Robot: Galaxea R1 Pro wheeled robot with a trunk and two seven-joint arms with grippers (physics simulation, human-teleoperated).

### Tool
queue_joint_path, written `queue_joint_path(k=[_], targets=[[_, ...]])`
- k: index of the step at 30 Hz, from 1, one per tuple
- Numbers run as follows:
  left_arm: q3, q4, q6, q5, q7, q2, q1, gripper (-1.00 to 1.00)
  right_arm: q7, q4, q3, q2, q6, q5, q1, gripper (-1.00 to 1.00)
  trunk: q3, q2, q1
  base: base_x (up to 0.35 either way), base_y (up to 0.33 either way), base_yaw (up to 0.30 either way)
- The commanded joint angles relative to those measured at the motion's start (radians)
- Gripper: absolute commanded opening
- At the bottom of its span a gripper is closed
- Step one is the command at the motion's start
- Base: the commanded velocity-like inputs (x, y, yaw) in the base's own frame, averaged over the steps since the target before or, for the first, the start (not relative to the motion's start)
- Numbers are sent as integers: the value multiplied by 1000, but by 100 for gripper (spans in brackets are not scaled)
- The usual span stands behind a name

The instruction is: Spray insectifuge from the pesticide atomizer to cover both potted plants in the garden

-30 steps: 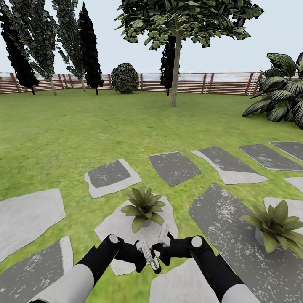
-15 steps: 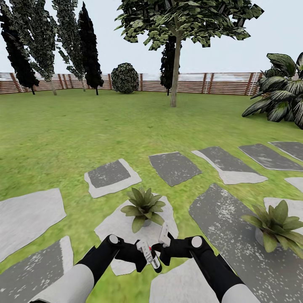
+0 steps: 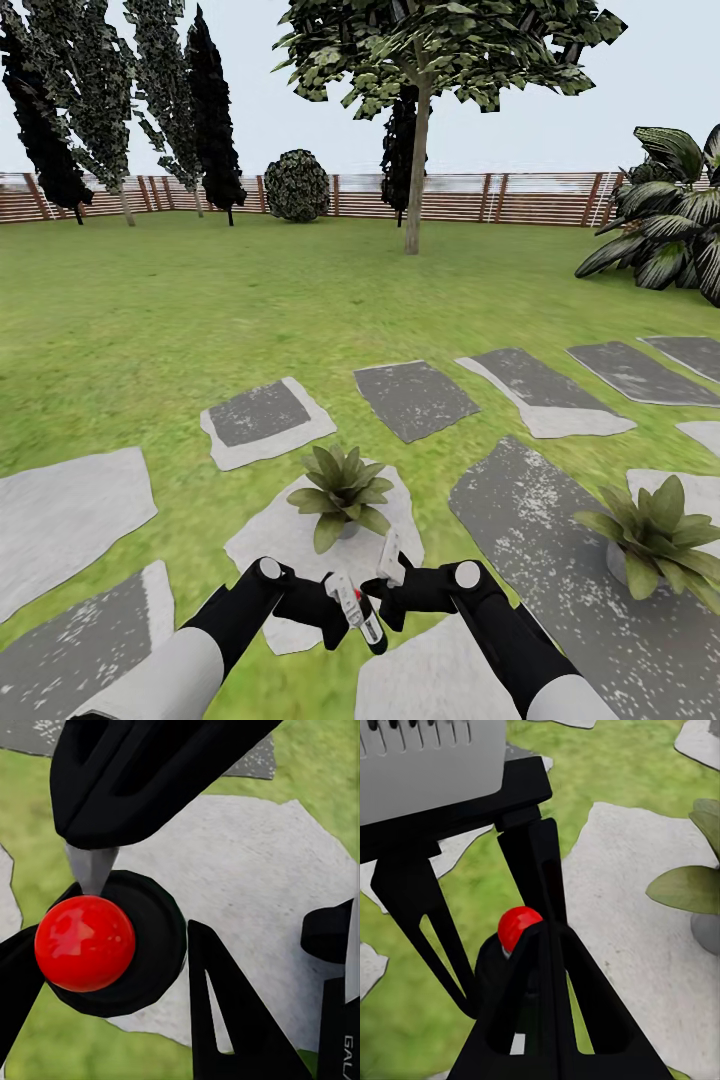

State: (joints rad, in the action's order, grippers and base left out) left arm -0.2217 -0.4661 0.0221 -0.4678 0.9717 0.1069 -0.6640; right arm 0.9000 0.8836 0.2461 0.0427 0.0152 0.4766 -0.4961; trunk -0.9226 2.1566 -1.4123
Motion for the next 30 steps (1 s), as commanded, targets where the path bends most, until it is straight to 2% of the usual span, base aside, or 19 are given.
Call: queue_joint_path(k=[1,18,22,24,25,30], targets=[[1,-2,2,-5,4,0,0,-100,3,1,-1,0,2,6,-1,-100,-1,0,0,0,0,0],[3,-2,1,-4,2,0,0,-100,3,2,-1,0,2,6,0,-100,-1,0,0,0,0,0],[-6,2,1,-13,-3,-13,1,-100,3,1,-1,0,2,7,0,-100,-1,0,0,0,0,0],[-7,4,2,-16,-3,-42,4,-100,3,0,-1,-1,2,7,0,-100,-1,0,0,0,0,0],[-8,6,1,-17,-3,-77,5,-100,3,0,-1,-1,2,7,-1,-100,-1,0,0,0,0,0],[-7,9,-1,-16,4,-196,6,-100,3,-1,-1,-1,2,7,0,-100,-1,0,0,0,0,0]])
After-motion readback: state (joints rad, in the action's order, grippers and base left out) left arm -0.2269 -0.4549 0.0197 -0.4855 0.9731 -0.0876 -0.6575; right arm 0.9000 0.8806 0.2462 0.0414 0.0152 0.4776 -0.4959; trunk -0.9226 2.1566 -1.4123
